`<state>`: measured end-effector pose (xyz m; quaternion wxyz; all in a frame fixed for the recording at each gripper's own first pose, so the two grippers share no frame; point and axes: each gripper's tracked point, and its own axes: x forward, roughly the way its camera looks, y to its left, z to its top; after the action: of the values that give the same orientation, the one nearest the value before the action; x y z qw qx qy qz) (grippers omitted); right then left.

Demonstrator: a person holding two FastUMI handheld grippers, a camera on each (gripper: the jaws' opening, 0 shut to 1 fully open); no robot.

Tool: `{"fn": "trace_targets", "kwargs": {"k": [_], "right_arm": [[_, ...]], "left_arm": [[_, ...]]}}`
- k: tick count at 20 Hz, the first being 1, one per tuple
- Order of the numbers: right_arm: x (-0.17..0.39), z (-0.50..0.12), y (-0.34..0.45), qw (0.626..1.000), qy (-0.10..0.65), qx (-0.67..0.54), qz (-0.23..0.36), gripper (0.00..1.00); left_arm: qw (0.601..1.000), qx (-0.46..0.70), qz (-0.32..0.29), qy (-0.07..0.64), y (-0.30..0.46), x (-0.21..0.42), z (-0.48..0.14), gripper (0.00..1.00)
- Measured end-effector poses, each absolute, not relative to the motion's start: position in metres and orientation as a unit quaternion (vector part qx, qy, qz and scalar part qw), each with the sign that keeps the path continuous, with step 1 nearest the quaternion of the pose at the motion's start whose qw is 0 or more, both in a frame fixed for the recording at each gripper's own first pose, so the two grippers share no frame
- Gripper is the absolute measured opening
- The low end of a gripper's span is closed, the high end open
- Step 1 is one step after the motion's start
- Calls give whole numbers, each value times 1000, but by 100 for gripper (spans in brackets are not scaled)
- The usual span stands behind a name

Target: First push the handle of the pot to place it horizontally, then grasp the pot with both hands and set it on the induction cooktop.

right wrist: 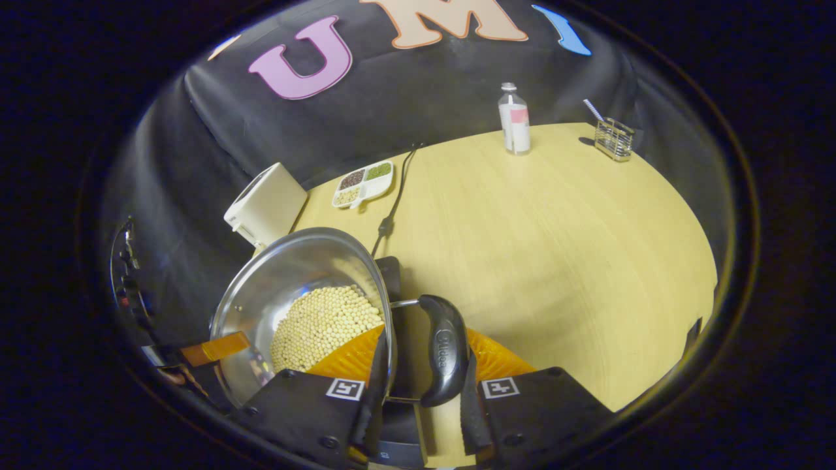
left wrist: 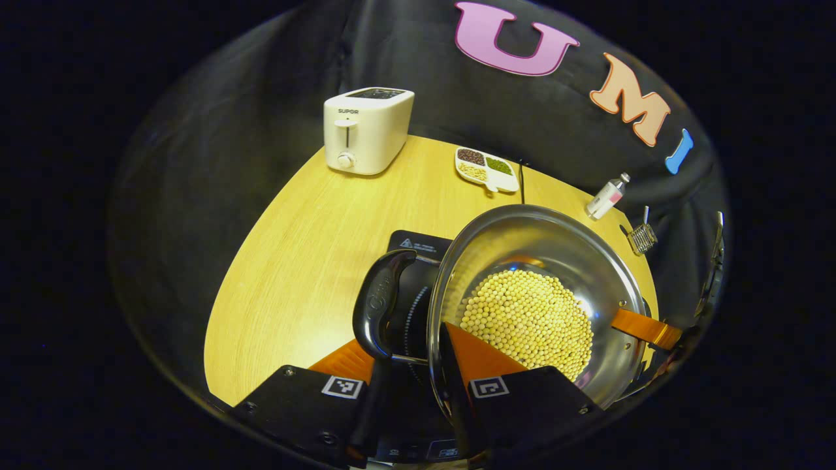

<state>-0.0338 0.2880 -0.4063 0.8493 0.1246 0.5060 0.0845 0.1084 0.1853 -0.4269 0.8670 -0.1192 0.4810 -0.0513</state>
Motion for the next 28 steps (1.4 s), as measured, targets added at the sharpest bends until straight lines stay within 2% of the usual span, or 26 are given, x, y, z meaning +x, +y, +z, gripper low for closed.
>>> {"fn": "trace_targets", "kwargs": {"k": [1,2,3,10,11,15,16,17,22,27,28], "right_arm": [[-34,-407,292,849,506,125,86,50],[-33,-408,295,849,506,126,87,50],[-33,-408,298,849,505,126,88,45],[-30,-416,309,849,505,126,89,45],[-29,-417,310,849,505,127,89,45],[-27,-420,312,849,504,132,87,45],[-27,-421,312,848,505,132,87,45],[-27,-421,312,849,504,132,86,45],[-30,-425,310,848,507,126,88,45],[-32,-427,310,847,509,127,89,45],[-33,-426,310,847,509,127,89,45]], "left_arm": [[868,-120,-50,480,190,110,-427,46],[869,-121,-49,478,193,110,-427,46],[870,-122,-50,476,196,111,-426,46],[870,-122,-50,475,203,116,-432,43],[870,-123,-50,475,204,117,-432,46],[873,-119,-54,470,204,120,-431,46],[873,-117,-54,471,204,120,-431,48],[872,-117,-54,472,204,120,-432,46],[866,-125,-49,481,203,115,-440,46],[865,-125,-47,484,203,113,-443,48],[865,-125,-47,483,203,112,-443,46]]}}
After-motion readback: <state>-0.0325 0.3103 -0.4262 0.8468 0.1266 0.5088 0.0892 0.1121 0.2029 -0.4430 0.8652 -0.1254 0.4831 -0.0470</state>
